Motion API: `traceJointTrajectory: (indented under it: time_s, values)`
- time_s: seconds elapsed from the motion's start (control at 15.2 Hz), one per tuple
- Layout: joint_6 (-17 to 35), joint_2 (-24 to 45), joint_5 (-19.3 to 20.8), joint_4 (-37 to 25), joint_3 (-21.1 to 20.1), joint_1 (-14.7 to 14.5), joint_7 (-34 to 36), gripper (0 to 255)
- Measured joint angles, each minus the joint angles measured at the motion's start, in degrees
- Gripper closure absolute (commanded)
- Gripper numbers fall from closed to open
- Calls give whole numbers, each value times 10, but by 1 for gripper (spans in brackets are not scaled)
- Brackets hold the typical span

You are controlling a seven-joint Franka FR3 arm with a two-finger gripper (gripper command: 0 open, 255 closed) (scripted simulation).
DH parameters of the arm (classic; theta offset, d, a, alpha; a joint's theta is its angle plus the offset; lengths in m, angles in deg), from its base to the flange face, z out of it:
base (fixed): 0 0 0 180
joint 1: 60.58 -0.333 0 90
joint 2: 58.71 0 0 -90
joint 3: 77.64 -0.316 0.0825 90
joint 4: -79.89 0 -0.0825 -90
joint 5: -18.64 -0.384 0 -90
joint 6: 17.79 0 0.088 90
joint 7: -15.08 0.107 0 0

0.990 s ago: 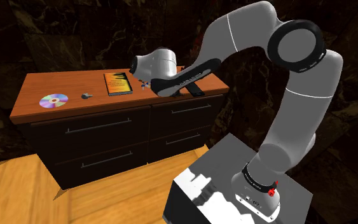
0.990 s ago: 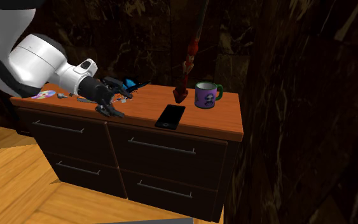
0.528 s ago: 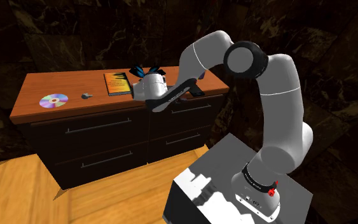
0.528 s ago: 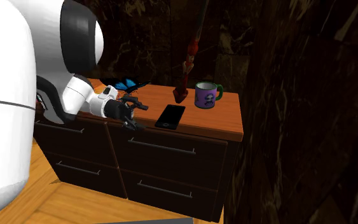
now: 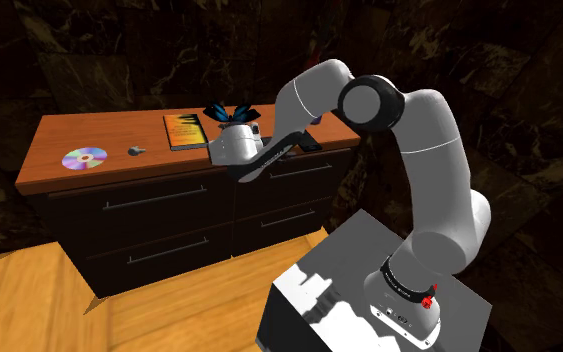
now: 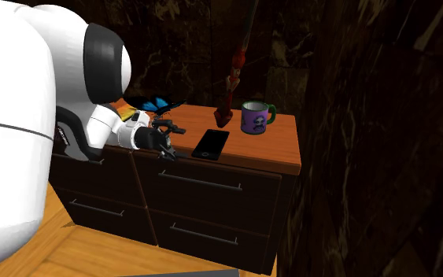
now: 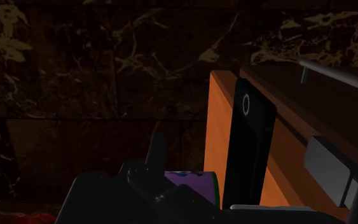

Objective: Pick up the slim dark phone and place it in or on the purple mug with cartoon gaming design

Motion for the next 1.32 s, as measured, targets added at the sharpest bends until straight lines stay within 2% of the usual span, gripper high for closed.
traceJointTrajectory:
  time_s: [0.13, 0.59, 0.66, 0.86, 1.12, 1.25, 1.32]
  values:
    - [26, -12, 9, 21, 1, 2, 5, 0]
    - [38, -17, 1, 25, 32, -24, 5, 0]
    - [37, -15, -4, 21, 36, -28, 2, 255]
    - [-3, -1, 0, 4, 43, -41, -8, 255]
    - [7, -6, 6, 9, 46, -41, -24, 255]
    - [17, -5, -41, -8, 48, -36, -46, 255]
    - [17, -6, -48, -7, 48, -36, -46, 0]
